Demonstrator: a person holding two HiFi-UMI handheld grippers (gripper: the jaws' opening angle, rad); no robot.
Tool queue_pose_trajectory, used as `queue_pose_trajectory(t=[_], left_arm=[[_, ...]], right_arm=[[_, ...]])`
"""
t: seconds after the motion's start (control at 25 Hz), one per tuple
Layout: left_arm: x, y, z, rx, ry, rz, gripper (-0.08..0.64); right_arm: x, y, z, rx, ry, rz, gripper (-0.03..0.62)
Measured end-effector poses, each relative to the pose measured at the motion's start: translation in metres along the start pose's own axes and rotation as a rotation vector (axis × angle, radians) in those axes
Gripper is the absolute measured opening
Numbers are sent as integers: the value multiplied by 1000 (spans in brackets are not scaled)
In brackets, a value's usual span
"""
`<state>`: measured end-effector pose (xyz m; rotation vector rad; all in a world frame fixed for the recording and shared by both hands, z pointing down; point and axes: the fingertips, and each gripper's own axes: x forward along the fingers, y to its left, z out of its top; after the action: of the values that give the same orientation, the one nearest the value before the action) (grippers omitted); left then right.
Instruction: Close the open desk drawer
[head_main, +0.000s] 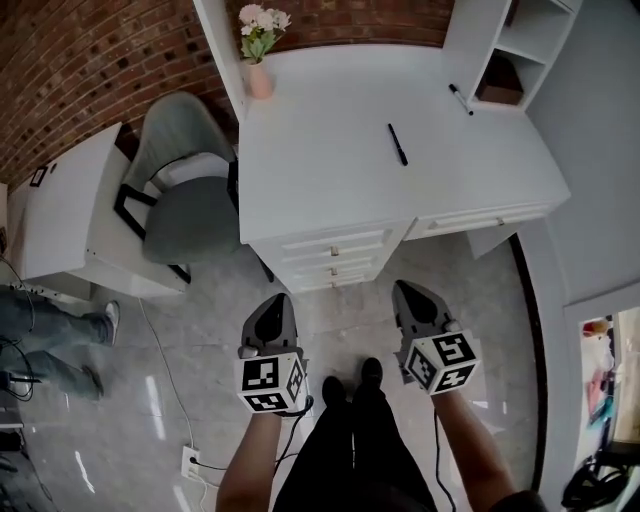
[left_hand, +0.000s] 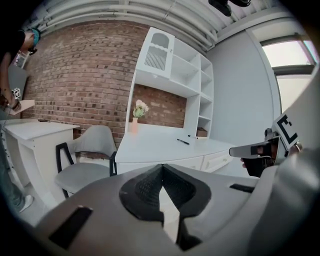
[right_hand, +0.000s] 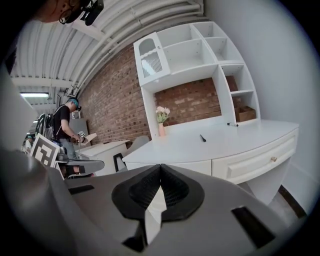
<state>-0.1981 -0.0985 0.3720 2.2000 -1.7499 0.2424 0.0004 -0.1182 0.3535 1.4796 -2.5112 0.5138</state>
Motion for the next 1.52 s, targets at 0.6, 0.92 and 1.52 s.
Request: queue_pose_trajectory(t=[0.6,0.92,1.52], left_arm=[[-104,-22,73,66,-143,-55,9],[-136,-29,82,72,-176,-53,9],[-198,-55,78,87,-196,3,9]], right_arm=[[-104,52,77,-25,-196,54,5],[-128,55,81,-10,-206,46,4],[-187,61,78,-17,-240,87,5]])
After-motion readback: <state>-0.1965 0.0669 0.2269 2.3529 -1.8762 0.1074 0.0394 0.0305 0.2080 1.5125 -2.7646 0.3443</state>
